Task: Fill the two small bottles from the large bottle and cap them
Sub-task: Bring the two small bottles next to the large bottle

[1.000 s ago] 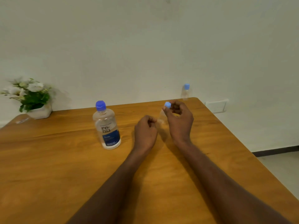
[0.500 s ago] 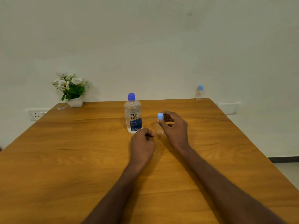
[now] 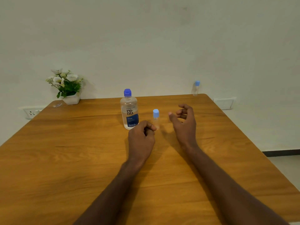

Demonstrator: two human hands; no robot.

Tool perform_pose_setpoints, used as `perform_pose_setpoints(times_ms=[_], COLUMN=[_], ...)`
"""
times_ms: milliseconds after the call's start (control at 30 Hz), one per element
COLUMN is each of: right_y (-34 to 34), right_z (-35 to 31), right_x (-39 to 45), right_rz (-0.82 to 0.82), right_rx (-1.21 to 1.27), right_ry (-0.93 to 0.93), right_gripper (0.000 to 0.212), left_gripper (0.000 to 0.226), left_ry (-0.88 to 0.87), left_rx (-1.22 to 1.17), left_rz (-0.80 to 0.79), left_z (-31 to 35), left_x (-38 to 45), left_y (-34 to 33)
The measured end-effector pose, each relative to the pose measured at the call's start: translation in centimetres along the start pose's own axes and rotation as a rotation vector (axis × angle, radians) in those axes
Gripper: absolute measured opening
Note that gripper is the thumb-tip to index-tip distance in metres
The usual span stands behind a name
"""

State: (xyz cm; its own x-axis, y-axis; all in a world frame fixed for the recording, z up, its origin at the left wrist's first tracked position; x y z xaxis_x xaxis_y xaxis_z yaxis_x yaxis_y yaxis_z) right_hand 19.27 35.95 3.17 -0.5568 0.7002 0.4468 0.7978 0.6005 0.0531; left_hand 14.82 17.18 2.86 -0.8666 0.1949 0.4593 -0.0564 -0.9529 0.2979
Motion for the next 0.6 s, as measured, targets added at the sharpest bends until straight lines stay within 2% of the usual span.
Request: perform_pose_setpoints(times_ms=[100,267,367,467,600], right_y=[3.3,5.7,5.8,5.7,5.2], right_z=[1.1,4.0,5.3,6.5,8.8], right_x=[1.6,5.0,7.4,10.2,14.8], right_rz=[0.112,0.209,0.216,0.225,0.188], right_rx=[0.04,0.057,-0.012,-0.086,-0.223], right_ry=[-0.038,-0.141,-0.15,-0.15,-0.137], right_gripper=[0.033,0.023,0.019,0.018,0.027], left_gripper=[0.028,0.026,0.03,0.034,0.039], left_ry=[-0.119,-0.226,-0.193,-0.166,-0.13], left_rx=[-0.038,0.014,0.113,0.288,0.525], left_rz=[-0.107,-0.219,-0.234,-0.326,-0.423], left_z=[2.0,3.8,3.2,1.9,-0.2], left_x=[-0.6,1.0,3.8,6.9,10.4], left_y=[-2.9,-9.8,-13.6,-17.4,-20.9])
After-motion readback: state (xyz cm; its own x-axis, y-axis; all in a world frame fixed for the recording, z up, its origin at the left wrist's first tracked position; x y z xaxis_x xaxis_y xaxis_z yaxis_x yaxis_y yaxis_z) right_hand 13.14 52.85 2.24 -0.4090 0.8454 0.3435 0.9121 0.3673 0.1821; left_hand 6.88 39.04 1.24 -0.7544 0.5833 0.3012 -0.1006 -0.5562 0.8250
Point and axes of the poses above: each hand's wrist, its own x-axis towards the middle knuckle, its own y-axis out of the back of the hand, z = x × y, the point moved 6 cm from there along x, towards the middle knuckle, and after that the axes turned 1 degree about z, right-handed, at the moved point
